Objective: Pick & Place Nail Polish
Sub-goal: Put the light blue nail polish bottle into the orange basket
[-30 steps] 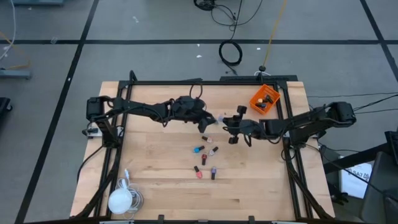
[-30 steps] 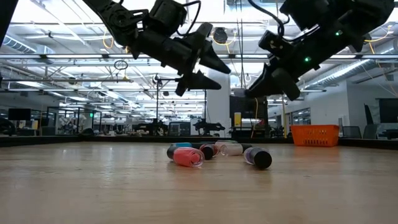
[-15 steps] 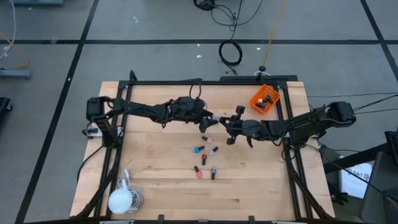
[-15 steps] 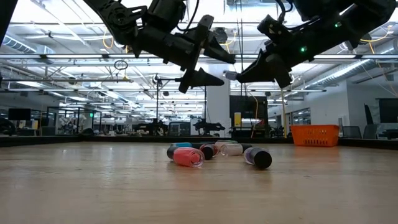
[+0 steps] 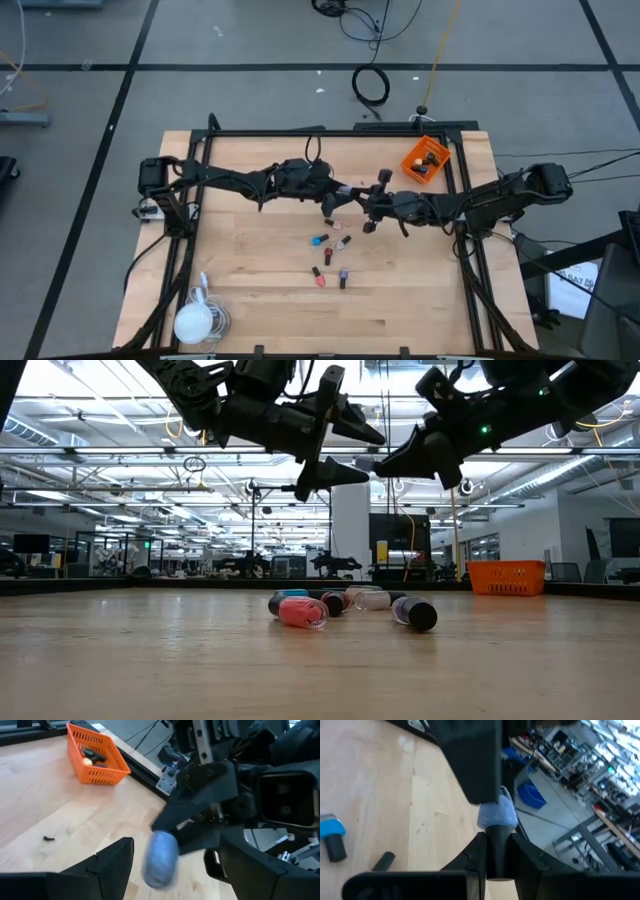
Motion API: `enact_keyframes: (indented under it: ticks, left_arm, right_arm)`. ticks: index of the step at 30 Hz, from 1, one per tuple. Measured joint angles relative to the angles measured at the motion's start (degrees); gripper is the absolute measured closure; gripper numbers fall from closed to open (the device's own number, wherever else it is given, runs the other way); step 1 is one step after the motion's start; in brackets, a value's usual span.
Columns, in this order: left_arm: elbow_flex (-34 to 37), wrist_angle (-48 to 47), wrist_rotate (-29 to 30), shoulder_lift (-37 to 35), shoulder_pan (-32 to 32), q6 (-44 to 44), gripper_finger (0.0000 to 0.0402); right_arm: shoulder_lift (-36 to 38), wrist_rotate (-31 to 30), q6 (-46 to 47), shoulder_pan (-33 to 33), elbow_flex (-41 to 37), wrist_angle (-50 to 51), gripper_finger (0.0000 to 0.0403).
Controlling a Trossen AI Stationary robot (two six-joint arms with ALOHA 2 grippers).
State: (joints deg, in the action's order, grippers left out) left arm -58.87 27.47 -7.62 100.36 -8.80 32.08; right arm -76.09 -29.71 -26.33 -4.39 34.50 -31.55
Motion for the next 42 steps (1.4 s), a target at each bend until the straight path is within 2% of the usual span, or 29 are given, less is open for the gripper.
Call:
enact_keyframes:
  ticks: [6,17,33,37,42]
  left_arm:
    - [0.0,0.4,0.0,0.0,0.5,0.0,0.0117]
    - [-0.5,6.8,-0.1,4.0,1.6,1.1,0.0117]
    - [-0.6,7.1,-0.9,4.7,0.6,1.0,0.0118]
    - [-0.6,7.1,-1.0,4.6,0.6,0.9,0.0142]
    - [-0.6,7.2,-1.3,4.6,0.6,1.1,0.0203]
  right_arm:
    - [0.0,-0.2,-1.5,-1.0,0.0,-1.6,0.0354]
    - [0.0,-0.2,-1.6,-1.2,0.0,-1.6,0.0354]
    - [0.0,-0.3,-2.0,-2.1,0.0,-1.3,0.0354]
    - [0.0,-0.3,-1.9,-2.1,0.0,-1.2,0.0354]
    - [0.0,-0.5,-1.7,-2.1,0.0,-1.0,0.0354]
